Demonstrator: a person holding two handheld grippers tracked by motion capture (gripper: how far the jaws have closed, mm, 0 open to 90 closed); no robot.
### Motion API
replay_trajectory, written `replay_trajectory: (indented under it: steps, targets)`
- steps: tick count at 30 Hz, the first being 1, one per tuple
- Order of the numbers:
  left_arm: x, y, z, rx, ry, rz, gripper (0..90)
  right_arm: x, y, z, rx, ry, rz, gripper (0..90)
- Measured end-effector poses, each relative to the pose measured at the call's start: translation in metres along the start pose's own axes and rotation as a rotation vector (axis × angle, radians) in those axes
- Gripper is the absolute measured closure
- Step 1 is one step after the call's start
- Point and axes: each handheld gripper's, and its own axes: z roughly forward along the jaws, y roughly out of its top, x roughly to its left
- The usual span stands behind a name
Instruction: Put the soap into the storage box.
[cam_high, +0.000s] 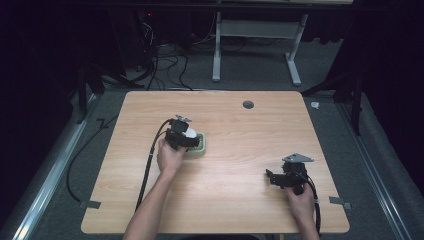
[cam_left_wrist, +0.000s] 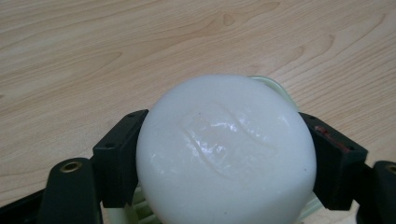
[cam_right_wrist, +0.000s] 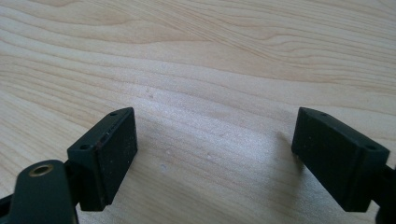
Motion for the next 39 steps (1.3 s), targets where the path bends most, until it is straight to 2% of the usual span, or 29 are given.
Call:
replay_trajectory:
  steps: [16, 32, 35, 38, 39]
  targets:
    - [0.003, -0.005, 0.011, 0.015, 0.024, -0.009, 24.4, 0.000, 0.000, 0.000, 0.000, 0.000, 0.002, 15.2]
    - [0.001, -0.010, 0.015, 0.044, 0.035, 0.013, 24.1, 0.000, 0.000, 0.000, 0.000, 0.000, 0.002, 15.2]
    - [-0.002, -0.010, 0.012, 0.034, 0.060, 0.046, 23.8, 0.000, 0.000, 0.000, 0.000, 0.000, 0.002, 15.2]
    - [-0.002, -0.009, 0.010, 0.022, 0.048, 0.042, 21.4, 0.000, 0.000, 0.000, 0.000, -0.001, 0.001, 15.2]
    - [-0.001, -0.008, 0.007, 0.009, 0.030, 0.033, 20.6, 0.000, 0.000, 0.000, 0.000, 0.000, 0.002, 15.2]
